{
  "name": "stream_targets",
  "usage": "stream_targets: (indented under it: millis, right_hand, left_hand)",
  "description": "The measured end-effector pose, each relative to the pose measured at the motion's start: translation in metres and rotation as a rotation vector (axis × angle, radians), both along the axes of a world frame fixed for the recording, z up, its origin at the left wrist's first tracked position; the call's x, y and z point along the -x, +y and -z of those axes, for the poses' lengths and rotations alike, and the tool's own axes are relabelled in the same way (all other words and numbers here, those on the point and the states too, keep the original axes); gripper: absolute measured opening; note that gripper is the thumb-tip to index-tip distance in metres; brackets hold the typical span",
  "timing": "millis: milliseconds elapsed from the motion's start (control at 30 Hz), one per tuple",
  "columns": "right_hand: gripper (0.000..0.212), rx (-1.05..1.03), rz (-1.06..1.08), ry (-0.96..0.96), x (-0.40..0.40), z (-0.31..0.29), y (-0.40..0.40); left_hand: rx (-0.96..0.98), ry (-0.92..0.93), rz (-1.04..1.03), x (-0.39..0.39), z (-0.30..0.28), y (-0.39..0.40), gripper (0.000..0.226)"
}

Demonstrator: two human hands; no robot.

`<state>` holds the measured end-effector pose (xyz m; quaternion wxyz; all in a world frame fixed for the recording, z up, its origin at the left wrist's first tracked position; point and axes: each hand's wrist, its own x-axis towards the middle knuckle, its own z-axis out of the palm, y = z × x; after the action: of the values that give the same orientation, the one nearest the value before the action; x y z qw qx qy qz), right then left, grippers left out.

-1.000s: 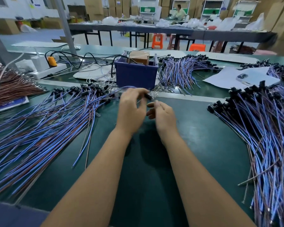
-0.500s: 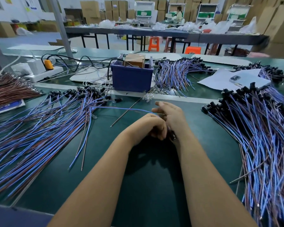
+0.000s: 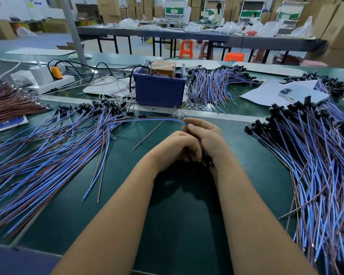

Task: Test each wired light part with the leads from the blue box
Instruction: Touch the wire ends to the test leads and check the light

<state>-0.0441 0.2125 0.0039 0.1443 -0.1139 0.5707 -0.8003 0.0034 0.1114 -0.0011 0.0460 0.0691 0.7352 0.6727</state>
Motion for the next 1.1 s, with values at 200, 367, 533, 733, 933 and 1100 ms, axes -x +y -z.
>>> stream_targets:
  millis: [200, 367, 533, 733, 933, 1100]
  right_hand:
    - [0.024, 0.332, 0.138, -0.108, 0.009, 0.001, 0.013]
    - [0.024, -0.192, -0.025, 0.231, -0.010, 0.006, -0.010]
    - [0.016, -0.365, -0.084, 0.304, -0.017, 0.011, -0.020]
    - [0.007, -0.373, -0.038, 0.267, -0.011, 0.015, -0.020]
    - [0.015, -0.411, 0.074, 0.314, -0.010, 0.020, -0.025]
    - [0.016, -0.384, 0.212, 0.292, -0.010, 0.020, -0.025]
  left_hand:
    - [-0.245, -0.067, -0.486, 0.012, -0.003, -0.014, 0.026]
    - [-0.434, -0.038, -0.605, 0.015, -0.001, -0.029, 0.026]
    - [-0.316, 0.030, -0.655, 0.016, 0.007, -0.037, 0.023]
    - [-0.235, 0.045, -0.542, 0.013, 0.006, -0.035, 0.018]
    - [-0.281, 0.085, -0.576, 0.012, 0.010, -0.033, 0.007]
    - [-0.263, 0.135, -0.607, 0.013, 0.013, -0.031, 0.005]
